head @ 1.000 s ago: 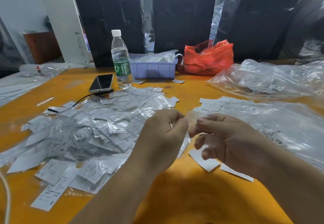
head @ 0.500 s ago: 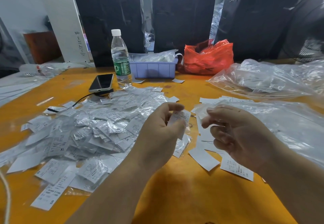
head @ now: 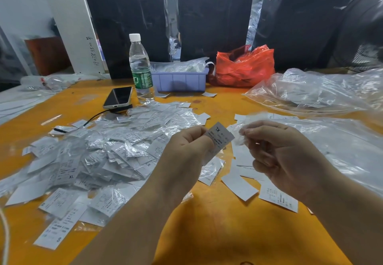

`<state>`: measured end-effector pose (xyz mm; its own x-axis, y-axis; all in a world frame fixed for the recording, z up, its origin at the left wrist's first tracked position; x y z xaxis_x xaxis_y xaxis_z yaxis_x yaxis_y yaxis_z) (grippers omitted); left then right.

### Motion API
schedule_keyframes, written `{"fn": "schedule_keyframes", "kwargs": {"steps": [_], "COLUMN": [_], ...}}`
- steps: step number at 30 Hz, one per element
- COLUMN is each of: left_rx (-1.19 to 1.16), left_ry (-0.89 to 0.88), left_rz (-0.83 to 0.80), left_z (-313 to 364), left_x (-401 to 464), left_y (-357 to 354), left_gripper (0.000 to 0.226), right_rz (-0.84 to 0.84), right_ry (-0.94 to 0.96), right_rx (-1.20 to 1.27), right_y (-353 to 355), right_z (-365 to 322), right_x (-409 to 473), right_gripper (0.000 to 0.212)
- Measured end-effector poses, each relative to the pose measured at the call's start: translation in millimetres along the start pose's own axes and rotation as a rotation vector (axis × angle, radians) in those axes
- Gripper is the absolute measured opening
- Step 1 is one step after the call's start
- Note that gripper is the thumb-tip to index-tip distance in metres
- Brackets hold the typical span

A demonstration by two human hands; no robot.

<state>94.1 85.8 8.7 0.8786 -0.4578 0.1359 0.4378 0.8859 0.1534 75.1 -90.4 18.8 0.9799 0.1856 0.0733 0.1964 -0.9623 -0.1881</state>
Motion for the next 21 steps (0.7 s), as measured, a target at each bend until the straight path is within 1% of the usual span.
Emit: {"fn": "schedule_keyframes", "kwargs": {"steps": [3,5,7,9,12,14,16,18,21], "left_rx": [0.019,0.022,0.037,0.123,0.164,0.158,0.201,0.210,0.216], "left_ry": [0.013,0.031,0.032,-0.009,-0.037,-0.015,-0.020,-0.046,-0.051], "left_rz": [0.006,0.039,0.095,0.128,0.083,-0.009,-0.058,-0.042,0.012], "left_z": [-0.9,-2.5,-3.8,-3.9,-0.8,0.5,-0.6,-1.5,-2.5], "left_x": [0.2,0.8,1.1,0.8,0.6,0.2,0.1,-0.4,0.3], "left_y": [0.6,0.3,0.6,1.2,-2.1,-5.6,-6.7,-5.2,-1.4], "left_gripper": [0.018,0.020,0.029,0.034,0.022,0.026,0.030,0.026,0.021], "right_rz": [-0.014,-0.030,-0.049,-0.074,-0.130,-0.173,-0.198,-0.198,-0.147], "right_ry": [-0.016,-0.027,-0.043,-0.058,-0.085,-0.100,-0.107,-0.113,-0.127], "right_rx": [-0.016,-0.021,-0.026,-0.028,-0.049,-0.071,-0.080,-0.084,-0.090], "right_y": [-1.7,-2.0,-2.8,-3.9,-5.6,-7.3,-8.4,-8.3,-5.5], "right_z": [-0.2,-0.1,0.4,0.8,1.7,2.7,4.0,4.3,4.5], "right_x": [0.0,-0.1,-0.5,-1.0,-1.5,-2.6,-2.7,-2.3,-0.8], "right_gripper": [0.019,0.021,0.021,0.020,0.018,0.020,0.018,0.015,0.011]}}
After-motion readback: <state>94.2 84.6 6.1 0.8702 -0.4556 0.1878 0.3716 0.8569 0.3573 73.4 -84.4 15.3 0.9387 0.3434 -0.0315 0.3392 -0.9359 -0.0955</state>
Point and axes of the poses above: each hand's wrist, its own x-axis towards the middle knuckle, its own y-axis out of the back of the hand, z = x × y, the point moved 1 cm from there along x, towards the middle knuckle, and after that the axes turned 11 degrees about -z, right-handed, at the moved point
